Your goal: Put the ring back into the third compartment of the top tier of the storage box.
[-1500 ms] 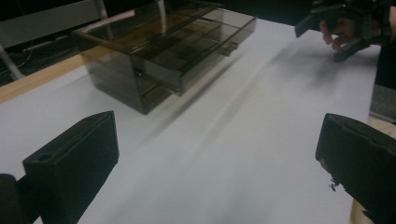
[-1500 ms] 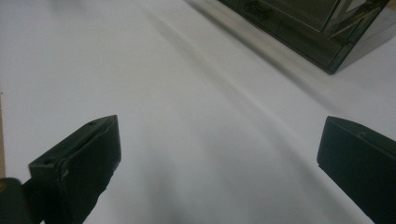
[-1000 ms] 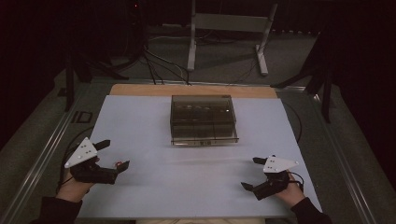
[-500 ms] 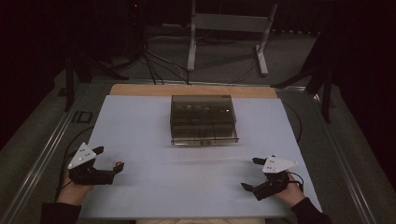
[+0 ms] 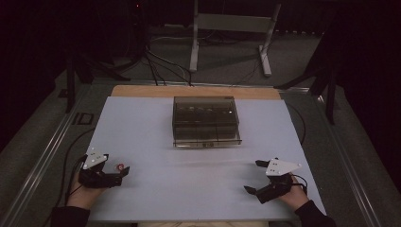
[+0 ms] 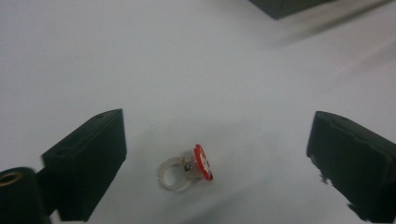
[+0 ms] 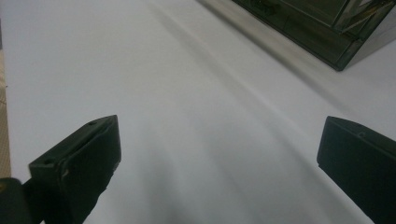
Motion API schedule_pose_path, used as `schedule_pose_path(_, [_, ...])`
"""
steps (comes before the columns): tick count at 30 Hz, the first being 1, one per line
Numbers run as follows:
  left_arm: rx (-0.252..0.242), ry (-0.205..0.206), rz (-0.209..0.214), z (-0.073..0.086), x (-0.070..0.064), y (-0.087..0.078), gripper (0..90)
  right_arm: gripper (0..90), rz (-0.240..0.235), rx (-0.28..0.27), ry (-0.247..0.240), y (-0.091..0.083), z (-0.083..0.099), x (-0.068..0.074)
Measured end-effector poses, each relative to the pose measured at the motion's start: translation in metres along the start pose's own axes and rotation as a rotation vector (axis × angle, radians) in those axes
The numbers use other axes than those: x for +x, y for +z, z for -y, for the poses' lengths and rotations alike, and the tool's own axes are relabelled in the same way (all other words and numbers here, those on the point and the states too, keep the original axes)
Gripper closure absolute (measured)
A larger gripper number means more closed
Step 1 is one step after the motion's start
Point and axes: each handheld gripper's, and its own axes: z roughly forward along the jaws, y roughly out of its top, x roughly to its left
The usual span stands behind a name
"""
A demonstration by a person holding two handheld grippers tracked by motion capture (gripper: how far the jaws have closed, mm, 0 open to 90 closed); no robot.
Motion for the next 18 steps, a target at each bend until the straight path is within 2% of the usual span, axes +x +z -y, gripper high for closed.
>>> schedule_pose_path(4, [0.033,-0.014,-0.007,0.003,0.002,0.004,10.8,0.1,-0.002,0.003,-0.001,0.0,0.0,0.001])
schedule_pose_path(6, [0.049,-0.013,-0.01,0.005,0.004,0.006,16.1,0.1,-0.002,0.003,-0.002,0.0,0.0,0.001])
schedule_pose_path(11, [0.094,-0.011,-0.03,0.01,0.005,0.01,22.4,0.1,-0.003,0.005,-0.002,0.001,0.0,0.001])
schedule_pose_path(13, [0.105,-0.011,-0.045,0.011,0.006,0.011,23.2,0.1,-0.003,0.006,-0.003,0.001,0.0,0.001])
schedule_pose_path(18, [0.121,0.0,-0.042,0.013,0.007,0.014,30.1,0.1,-0.005,0.008,-0.005,0.001,0.0,0.001])
